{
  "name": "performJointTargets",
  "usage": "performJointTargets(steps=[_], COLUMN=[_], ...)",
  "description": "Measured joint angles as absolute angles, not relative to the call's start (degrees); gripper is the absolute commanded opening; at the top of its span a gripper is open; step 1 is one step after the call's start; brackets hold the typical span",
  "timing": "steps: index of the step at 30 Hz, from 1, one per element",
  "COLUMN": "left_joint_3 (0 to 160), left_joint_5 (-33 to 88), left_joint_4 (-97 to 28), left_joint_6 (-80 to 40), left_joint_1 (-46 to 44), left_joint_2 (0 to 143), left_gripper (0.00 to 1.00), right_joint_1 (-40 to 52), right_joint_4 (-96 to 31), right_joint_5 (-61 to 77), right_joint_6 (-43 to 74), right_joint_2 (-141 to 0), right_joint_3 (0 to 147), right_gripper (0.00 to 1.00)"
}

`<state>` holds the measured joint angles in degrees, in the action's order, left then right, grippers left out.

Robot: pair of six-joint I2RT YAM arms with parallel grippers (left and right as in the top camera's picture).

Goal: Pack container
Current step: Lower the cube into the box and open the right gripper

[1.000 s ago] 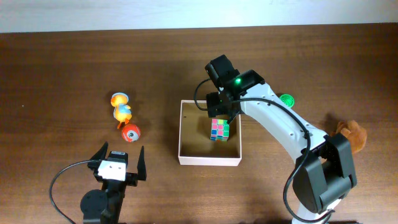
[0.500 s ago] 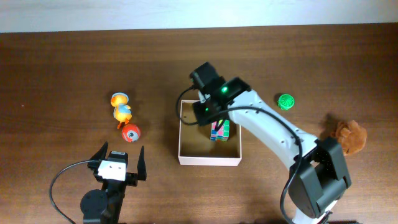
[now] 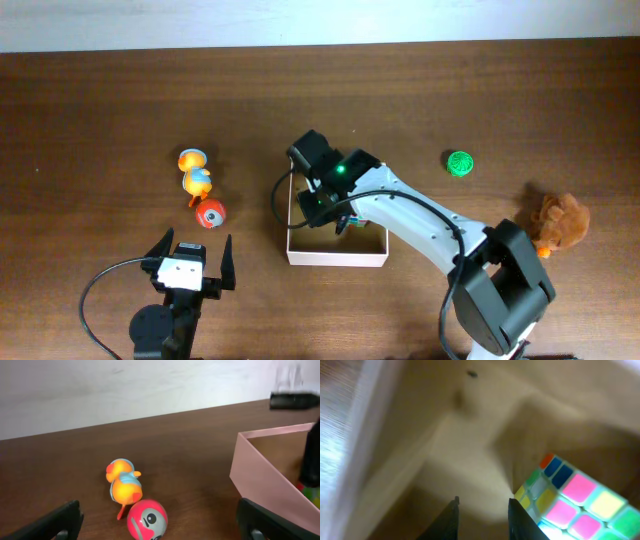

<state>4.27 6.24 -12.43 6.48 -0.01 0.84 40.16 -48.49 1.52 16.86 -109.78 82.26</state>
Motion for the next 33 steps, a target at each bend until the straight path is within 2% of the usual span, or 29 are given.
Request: performJointTargets(steps=[28,33], left_joint_3=[4.3,4.3], left_joint_5=[6.2,6.2], left_joint_4=[-12.4,-12.4], left_joint_6=[6.5,6.5], left_joint_1=[0.0,0.0], left_joint_2=[0.8,0.8], left_gripper=[0.99,0.99], right_joint_1=[36.3,36.7], right_joint_4=[-47.3,-48.8], right_joint_5=[-7.5,-3.6], right_joint_6=[14.1,12.2], right_joint_2=[-110.0,-110.0], right_joint_3=[81.2,81.2], right_gripper=[0.29,0.22])
